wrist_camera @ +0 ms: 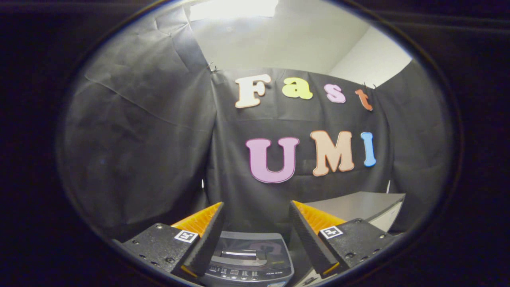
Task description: Put the clothes into the washing machine and then close the washing machine lid.
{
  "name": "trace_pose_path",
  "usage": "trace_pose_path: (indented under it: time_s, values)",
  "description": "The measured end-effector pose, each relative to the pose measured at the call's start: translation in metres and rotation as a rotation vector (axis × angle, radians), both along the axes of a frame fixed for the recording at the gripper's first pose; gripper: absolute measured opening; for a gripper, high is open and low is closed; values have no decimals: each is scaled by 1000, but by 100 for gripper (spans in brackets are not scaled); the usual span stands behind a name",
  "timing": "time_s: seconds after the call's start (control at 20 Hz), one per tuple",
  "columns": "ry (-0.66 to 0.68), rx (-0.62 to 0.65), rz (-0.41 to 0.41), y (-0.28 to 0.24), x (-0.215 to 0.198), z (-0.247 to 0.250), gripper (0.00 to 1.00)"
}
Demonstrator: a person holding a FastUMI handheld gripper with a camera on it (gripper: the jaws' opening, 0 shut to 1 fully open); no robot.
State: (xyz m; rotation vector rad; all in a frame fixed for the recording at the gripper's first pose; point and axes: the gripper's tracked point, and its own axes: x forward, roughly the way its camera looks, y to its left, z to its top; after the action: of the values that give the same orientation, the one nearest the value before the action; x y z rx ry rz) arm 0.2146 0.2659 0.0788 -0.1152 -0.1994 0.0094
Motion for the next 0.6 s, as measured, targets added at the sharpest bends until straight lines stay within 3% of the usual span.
trace_pose_path:
  time_s: [0.6]
  values:
    - [-8,-57,-34,-28,-58,21,96]
